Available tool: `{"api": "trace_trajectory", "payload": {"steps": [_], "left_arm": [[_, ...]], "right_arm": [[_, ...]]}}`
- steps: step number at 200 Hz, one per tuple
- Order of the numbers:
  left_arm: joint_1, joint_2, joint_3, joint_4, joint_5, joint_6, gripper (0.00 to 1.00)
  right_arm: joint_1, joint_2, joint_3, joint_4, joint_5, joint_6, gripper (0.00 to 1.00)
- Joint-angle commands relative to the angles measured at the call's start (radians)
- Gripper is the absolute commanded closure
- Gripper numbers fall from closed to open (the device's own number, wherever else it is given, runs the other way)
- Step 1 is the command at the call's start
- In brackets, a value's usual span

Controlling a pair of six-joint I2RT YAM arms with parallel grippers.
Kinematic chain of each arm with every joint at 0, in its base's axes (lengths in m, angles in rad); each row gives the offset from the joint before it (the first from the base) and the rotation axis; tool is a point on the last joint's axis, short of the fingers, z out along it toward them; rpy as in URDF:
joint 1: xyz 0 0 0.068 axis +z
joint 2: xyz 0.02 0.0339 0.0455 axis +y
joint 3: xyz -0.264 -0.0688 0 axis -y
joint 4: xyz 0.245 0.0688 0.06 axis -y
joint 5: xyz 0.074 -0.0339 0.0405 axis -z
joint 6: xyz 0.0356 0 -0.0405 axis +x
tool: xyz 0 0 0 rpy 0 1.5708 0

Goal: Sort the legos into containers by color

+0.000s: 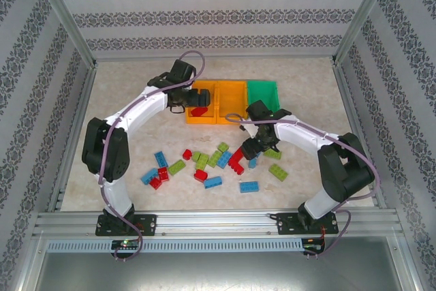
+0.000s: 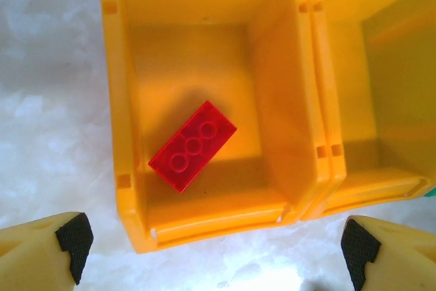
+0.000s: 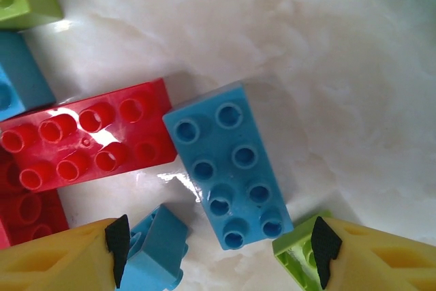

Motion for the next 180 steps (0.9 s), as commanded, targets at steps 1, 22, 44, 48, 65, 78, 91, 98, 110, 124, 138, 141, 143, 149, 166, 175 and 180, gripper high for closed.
{"api": "trace_trajectory", "payload": {"steps": [1, 22, 44, 48, 65, 78, 91, 98, 110, 124, 138, 141, 143, 149, 166, 175, 180], "left_arm": [[0.009, -0.053, -0.036, 0.021, -0.018, -0.004, 0.02], [0.014, -0.076, -0.067, 0.037, -0.012, -0.017, 0.0], [0.016, -0.103, -0.095, 0.041, -0.011, -0.02, 0.0], [0.018, -0.107, -0.099, 0.04, -0.014, -0.02, 0.0], [0.024, -0.13, -0.124, 0.039, -0.023, -0.02, 0.0], [0.028, -0.147, -0.141, 0.038, -0.032, -0.02, 0.0], [0.034, -0.161, -0.156, 0.038, -0.034, -0.024, 0.0], [0.036, -0.169, -0.164, 0.039, -0.035, -0.024, 0.0], [0.038, -0.18, -0.177, 0.041, -0.038, -0.026, 0.0], [0.04, -0.189, -0.19, 0.036, -0.046, -0.026, 0.0], [0.044, -0.2, -0.204, 0.028, -0.062, -0.027, 0.01], [0.045, -0.202, -0.207, 0.026, -0.065, -0.027, 0.0], [0.047, -0.204, -0.21, 0.024, -0.067, -0.027, 0.0], [0.05, -0.211, -0.217, 0.022, -0.072, -0.026, 0.0], [0.06, -0.231, -0.241, 0.019, -0.083, -0.028, 0.0], [0.067, -0.243, -0.255, 0.018, -0.087, -0.029, 0.01], [0.07, -0.25, -0.263, 0.018, -0.09, -0.028, 0.01]], "right_arm": [[0.002, 0.02, -0.002, 0.01, -0.045, -0.078, 0.26], [-0.008, 0.063, 0.015, 0.022, -0.047, -0.09, 0.28], [-0.016, 0.109, 0.035, 0.007, -0.046, -0.114, 0.32], [-0.018, 0.113, 0.038, 0.006, -0.044, -0.117, 0.33], [-0.028, 0.119, 0.038, 0.014, -0.033, -0.122, 0.33], [-0.037, 0.119, 0.037, 0.022, -0.024, -0.121, 0.33], [-0.043, 0.12, 0.037, 0.03, -0.011, -0.123, 0.35], [-0.046, 0.122, 0.038, 0.035, 0.001, -0.123, 0.37], [-0.05, 0.125, 0.041, 0.043, 0.01, -0.118, 0.41], [-0.052, 0.118, 0.041, 0.055, 0.005, -0.111, 0.48], [-0.051, 0.105, 0.033, 0.073, -0.004, -0.103, 0.55], [-0.052, 0.102, 0.029, 0.076, -0.006, -0.101, 0.57], [-0.052, 0.1, 0.028, 0.08, -0.006, -0.101, 0.58], [-0.052, 0.096, 0.023, 0.083, -0.011, -0.099, 0.61], [-0.056, 0.089, 0.015, 0.086, -0.012, -0.095, 0.68], [-0.063, 0.078, 0.012, 0.087, -0.018, -0.091, 0.72], [-0.068, 0.067, 0.009, 0.089, -0.025, -0.086, 0.73]]}}
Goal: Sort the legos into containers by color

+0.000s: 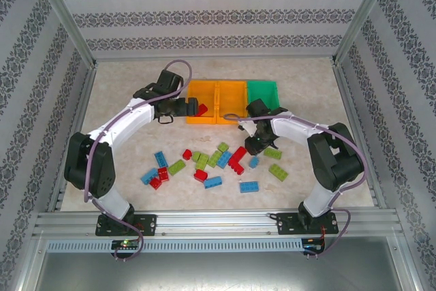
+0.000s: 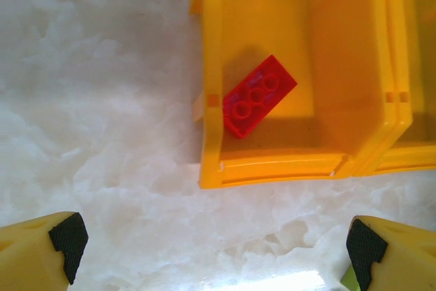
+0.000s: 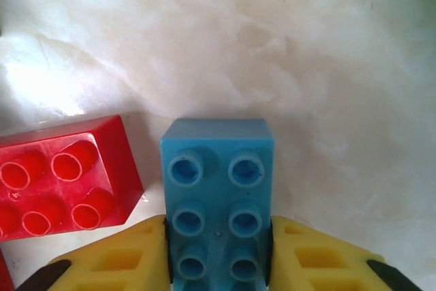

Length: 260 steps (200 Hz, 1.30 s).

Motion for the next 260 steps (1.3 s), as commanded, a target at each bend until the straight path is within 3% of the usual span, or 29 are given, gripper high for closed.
{"api": "trace_trajectory", "payload": {"steps": [1, 84, 148, 212, 260], "left_arm": [[0.026, -0.058, -0.036, -0.009, -0.039, -0.015, 0.01], [0.05, -0.186, -0.167, -0.045, -0.186, -0.016, 0.01], [0.08, -0.174, -0.22, -0.143, -0.161, -0.089, 0.01], [0.089, -0.185, -0.288, -0.18, -0.133, -0.115, 0.01], [0.089, -0.185, -0.346, -0.216, -0.039, -0.18, 0.01]], "right_arm": [[-0.02, -0.044, -0.011, 0.018, -0.018, 0.009, 0.73], [-0.157, -0.244, 0.013, 0.107, -0.085, 0.154, 0.75], [-0.18, -0.02, 0.227, 0.082, 0.017, 0.361, 0.75], [-0.188, 0.124, 0.333, 0.038, 0.121, 0.442, 0.71], [-0.188, 0.178, 0.361, 0.025, 0.122, 0.479, 0.66]]}}
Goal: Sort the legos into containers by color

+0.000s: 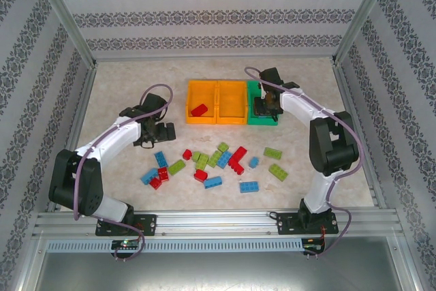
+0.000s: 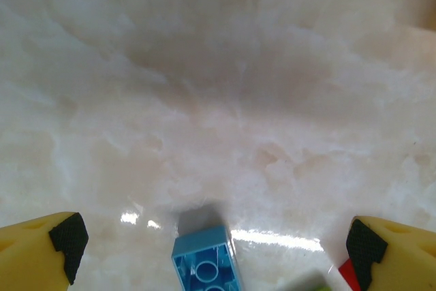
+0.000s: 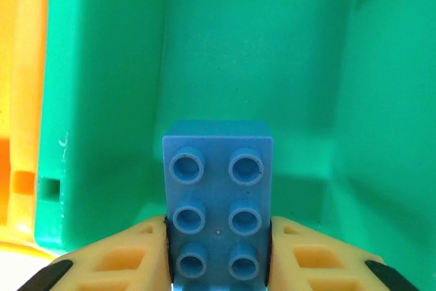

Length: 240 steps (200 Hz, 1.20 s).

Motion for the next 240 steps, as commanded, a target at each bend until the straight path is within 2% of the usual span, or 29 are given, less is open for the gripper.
{"api": "trace_trajectory", "payload": {"steps": [1, 25, 59, 79, 112, 165, 240], "left_arm": [[0.014, -0.01, -0.041, -0.066, 0.072, -0.059, 0.01], [0.015, -0.015, -0.088, -0.047, 0.139, -0.105, 0.01], [0.014, -0.012, -0.129, -0.035, 0.173, -0.151, 0.04], [0.015, -0.013, -0.14, -0.024, 0.196, -0.163, 0.06], [0.015, 0.002, -0.147, -0.012, 0.222, -0.171, 0.12], [0.014, 0.012, -0.173, -0.009, 0.221, -0.168, 0.16], [0.015, 0.061, -0.159, 0.021, 0.222, -0.146, 0.44]], "right_arm": [[-0.012, 0.032, 0.027, -0.031, 0.035, 0.042, 0.65], [-0.012, 0.048, 0.028, -0.024, 0.034, 0.04, 0.63], [-0.011, 0.061, 0.035, -0.026, 0.043, 0.032, 0.55], [-0.01, 0.055, 0.033, -0.021, 0.044, 0.034, 0.42], [0.002, 0.018, 0.008, 0.001, 0.048, 0.046, 0.34], [0.016, -0.076, -0.044, 0.029, 0.093, 0.072, 0.29], [0.011, -0.189, -0.094, 0.034, 0.074, 0.086, 0.24]]}}
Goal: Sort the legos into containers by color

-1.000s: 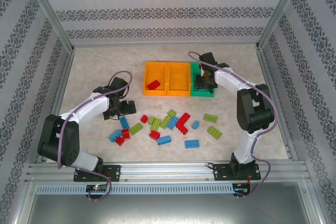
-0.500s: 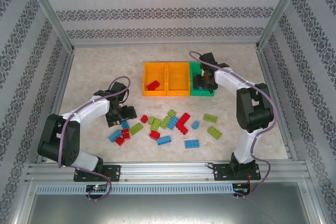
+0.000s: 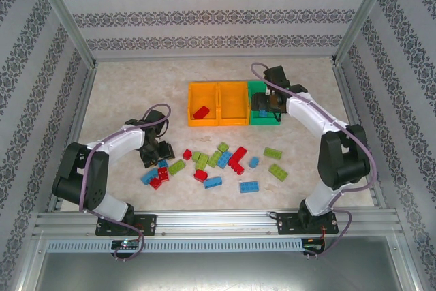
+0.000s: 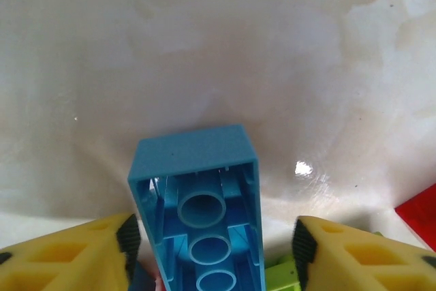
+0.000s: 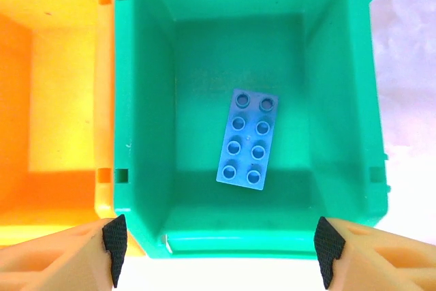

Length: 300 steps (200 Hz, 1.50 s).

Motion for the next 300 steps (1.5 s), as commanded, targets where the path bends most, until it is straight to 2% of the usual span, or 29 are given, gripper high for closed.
{"api": "trace_trajectory", "payload": {"steps": [1, 30, 57, 133, 171, 194, 229, 251, 280, 300], "left_arm": [[0.014, 0.009, 0.005, 0.012, -0.001, 0.008, 0.45], [0.014, 0.009, 0.003, 0.024, 0.0, 0.016, 0.58], [0.014, -0.001, 0.008, 0.031, -0.01, 0.022, 0.67], [0.011, -0.055, 0.098, 0.029, -0.028, 0.046, 0.76], [-0.045, -0.042, 0.278, 0.065, -0.017, 0.079, 0.77], [-0.135, 0.057, 0.479, 0.098, 0.017, 0.145, 0.77], [-0.239, 0.312, 0.83, 0.115, 0.106, 0.242, 0.78], [-0.272, 0.468, 1.017, 0.123, 0.166, 0.267, 0.77], [-0.289, 0.641, 1.198, 0.175, 0.295, 0.244, 0.77], [-0.315, 0.741, 1.324, 0.198, 0.351, 0.236, 0.77]], "right_arm": [[-0.001, -0.026, -0.025, -0.007, 0.014, 0.009, 0.24], [-0.008, -0.052, -0.056, 0.008, 0.016, 0.019, 0.24], [-0.025, -0.101, -0.1, 0.028, 0.029, 0.033, 0.23], [-0.131, -0.274, -0.285, 0.047, 0.103, 0.049, 0.13], [-0.172, -0.334, -0.366, 0.055, 0.099, 0.062, 0.11], [-0.182, -0.356, -0.404, 0.058, 0.099, 0.087, 0.1], [-0.198, -0.409, -0.475, 0.072, 0.073, 0.134, 0.1], [-0.199, -0.453, -0.511, 0.068, 0.052, 0.151, 0.1], [-0.195, -0.513, -0.557, 0.063, -0.014, 0.163, 0.1], [-0.186, -0.569, -0.602, 0.061, -0.015, 0.175, 0.1]]}}
